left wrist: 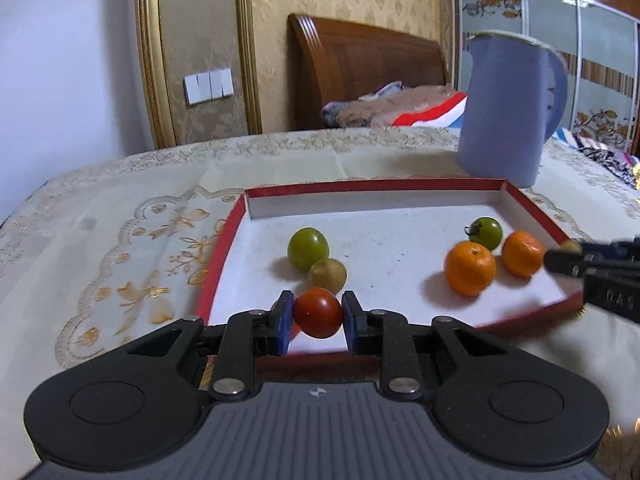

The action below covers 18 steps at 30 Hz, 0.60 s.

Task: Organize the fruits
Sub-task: 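Carry both fruits over the tray and open both grippers to drop them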

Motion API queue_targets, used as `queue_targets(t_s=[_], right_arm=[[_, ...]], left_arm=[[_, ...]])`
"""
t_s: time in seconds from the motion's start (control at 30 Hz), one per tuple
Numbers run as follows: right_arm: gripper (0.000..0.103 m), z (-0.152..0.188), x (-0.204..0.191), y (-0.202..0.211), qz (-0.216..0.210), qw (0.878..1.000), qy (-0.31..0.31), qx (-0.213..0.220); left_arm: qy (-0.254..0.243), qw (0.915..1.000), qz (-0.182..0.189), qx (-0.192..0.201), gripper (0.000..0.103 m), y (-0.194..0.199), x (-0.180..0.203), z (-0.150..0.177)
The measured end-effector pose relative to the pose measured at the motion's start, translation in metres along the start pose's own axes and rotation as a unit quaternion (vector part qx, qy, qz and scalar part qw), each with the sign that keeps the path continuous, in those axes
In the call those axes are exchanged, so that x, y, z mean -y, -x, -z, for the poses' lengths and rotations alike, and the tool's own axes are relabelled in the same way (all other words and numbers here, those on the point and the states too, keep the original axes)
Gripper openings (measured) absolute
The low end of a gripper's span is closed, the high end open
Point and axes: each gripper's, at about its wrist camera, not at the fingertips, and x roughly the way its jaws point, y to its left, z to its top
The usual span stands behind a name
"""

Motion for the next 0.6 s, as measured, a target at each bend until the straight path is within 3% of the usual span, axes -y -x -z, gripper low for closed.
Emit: queue_targets(t_s=[0.23,0.6], right_arm=[[0.025,0.0,-0.003,-0.019,-0.002,1.0,0.0,-0.009],[0.025,-0.009,-0.02,-0.048,0.028,0.999,0.029,-0.016]], left_arm=[[-0.005,0.9998,-0.012,-0.014,0.025,-0.027,0.009,-0.011],[-0.011,0.9989,-0.045,-0.011,0.025,-0.052,0.014,-0.017]])
